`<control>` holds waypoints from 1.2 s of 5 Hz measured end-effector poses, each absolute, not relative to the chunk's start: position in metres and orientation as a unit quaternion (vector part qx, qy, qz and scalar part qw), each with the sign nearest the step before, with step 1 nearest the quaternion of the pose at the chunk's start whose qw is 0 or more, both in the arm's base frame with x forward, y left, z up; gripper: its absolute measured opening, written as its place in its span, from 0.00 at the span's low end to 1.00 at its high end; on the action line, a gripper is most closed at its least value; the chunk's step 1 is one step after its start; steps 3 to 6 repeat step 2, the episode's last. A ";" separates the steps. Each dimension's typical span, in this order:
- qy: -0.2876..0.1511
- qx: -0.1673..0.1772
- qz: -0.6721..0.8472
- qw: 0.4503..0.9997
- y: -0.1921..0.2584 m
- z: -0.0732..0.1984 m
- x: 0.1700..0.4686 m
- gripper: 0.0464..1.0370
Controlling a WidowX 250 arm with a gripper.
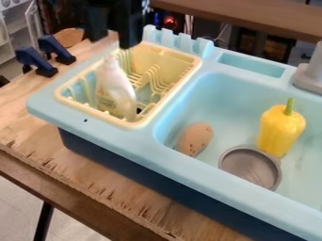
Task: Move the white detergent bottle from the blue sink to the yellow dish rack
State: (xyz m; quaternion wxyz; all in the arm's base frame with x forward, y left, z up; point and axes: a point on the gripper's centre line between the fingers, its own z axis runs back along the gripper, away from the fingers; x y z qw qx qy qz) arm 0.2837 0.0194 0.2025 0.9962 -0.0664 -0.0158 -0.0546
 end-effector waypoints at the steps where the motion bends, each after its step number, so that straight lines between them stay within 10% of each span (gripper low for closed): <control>1: -0.037 -0.028 -0.092 0.995 -0.003 0.229 0.294 0.97; 6: -0.027 -0.005 -0.141 0.990 -0.036 0.223 0.305 0.96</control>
